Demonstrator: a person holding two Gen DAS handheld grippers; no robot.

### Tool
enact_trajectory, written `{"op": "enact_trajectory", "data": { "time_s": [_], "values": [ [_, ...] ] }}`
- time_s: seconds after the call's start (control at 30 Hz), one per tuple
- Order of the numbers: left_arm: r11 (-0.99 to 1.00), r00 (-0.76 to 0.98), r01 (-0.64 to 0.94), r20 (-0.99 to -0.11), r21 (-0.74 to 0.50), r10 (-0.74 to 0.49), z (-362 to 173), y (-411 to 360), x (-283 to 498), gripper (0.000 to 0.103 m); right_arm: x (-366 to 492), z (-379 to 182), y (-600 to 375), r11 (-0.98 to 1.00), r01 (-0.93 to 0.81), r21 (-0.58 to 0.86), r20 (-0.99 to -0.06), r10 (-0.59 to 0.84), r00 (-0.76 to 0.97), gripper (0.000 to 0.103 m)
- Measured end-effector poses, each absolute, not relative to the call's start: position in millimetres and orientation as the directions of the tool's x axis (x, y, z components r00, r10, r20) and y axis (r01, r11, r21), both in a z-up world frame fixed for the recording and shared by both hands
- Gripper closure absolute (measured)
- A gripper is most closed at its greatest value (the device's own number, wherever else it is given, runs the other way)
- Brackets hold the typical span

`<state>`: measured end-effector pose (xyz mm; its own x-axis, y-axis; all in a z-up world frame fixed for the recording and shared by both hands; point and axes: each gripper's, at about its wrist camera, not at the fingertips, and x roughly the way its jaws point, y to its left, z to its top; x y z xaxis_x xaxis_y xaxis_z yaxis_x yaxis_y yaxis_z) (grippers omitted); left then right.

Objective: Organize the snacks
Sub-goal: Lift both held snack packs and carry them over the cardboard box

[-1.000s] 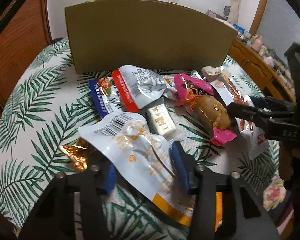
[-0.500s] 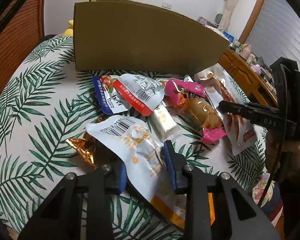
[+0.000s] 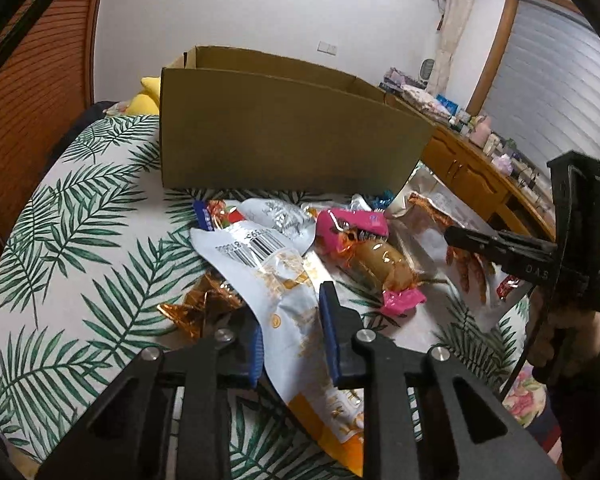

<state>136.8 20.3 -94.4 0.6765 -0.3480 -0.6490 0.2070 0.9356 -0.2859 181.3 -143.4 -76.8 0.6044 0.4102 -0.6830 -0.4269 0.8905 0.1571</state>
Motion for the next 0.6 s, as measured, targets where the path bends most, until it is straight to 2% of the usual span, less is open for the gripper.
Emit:
{"op": "enact_trajectory", "data": {
  "time_s": [0.6],
  "values": [
    [0.922,0.746,0.259,-0.547,-0.289,-0.381,-49.2,23.3,144.6,0.083,161.8,-45.5,-151.8,0.866,-0.456,0.205,-0.605,0.478,0.637,0.084]
  ]
}}
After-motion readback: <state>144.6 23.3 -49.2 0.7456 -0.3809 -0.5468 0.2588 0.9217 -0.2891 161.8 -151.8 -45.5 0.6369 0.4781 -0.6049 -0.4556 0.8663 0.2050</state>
